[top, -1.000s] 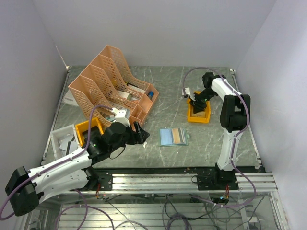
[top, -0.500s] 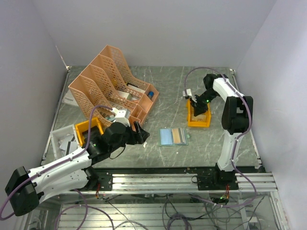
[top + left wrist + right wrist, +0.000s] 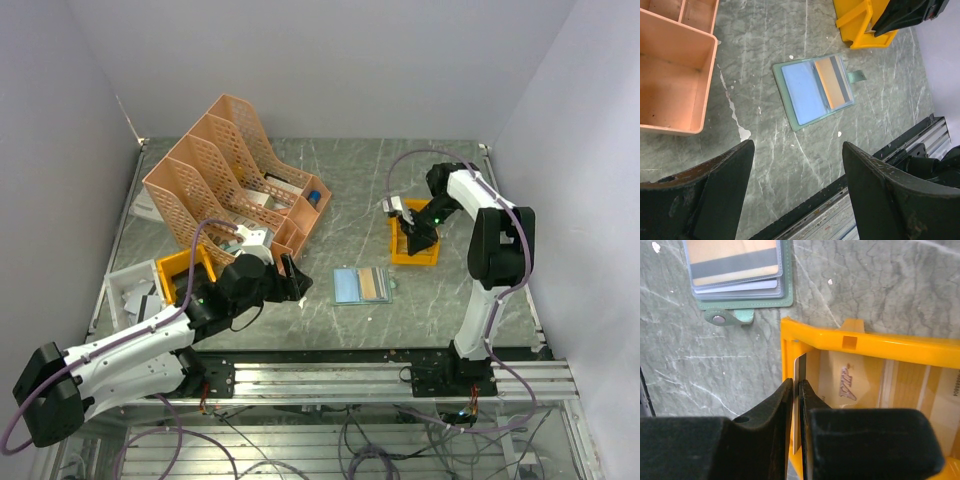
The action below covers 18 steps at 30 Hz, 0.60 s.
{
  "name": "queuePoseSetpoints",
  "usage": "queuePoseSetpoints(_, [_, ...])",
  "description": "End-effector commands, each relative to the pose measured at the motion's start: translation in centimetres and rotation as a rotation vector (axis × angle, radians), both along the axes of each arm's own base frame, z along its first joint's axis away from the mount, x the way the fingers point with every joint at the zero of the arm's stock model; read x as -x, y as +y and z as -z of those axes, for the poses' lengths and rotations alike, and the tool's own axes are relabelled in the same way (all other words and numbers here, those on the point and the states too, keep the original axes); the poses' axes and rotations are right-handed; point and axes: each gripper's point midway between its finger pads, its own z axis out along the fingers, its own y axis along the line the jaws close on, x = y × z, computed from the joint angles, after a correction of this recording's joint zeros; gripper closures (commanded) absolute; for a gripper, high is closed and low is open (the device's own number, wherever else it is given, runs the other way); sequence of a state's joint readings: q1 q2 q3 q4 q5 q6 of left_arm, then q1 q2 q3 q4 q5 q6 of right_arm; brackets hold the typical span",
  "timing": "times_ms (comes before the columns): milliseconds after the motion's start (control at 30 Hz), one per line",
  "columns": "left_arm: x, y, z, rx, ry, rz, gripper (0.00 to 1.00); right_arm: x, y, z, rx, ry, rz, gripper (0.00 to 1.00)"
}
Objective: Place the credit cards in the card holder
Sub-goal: Pick up the credit card from the storage box.
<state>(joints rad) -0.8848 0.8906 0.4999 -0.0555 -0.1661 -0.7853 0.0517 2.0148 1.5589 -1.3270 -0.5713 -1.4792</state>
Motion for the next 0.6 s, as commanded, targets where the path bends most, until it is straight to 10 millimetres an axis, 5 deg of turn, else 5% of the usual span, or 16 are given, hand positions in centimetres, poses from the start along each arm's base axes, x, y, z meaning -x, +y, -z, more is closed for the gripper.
queuePoseSetpoints(0, [-0.6, -0.8, -2.2, 0.048, -0.046, 0.014, 0.18, 0.4, -0.4, 0.2, 0.015, -0.003, -0.007, 0.9])
queuePoseSetpoints(567, [-0.4, -0.3, -2.0, 0.051, -0.04, 0.001, 0.18, -2.4, -0.3, 0.7, 0.004, -0.021, 0.056, 0.85])
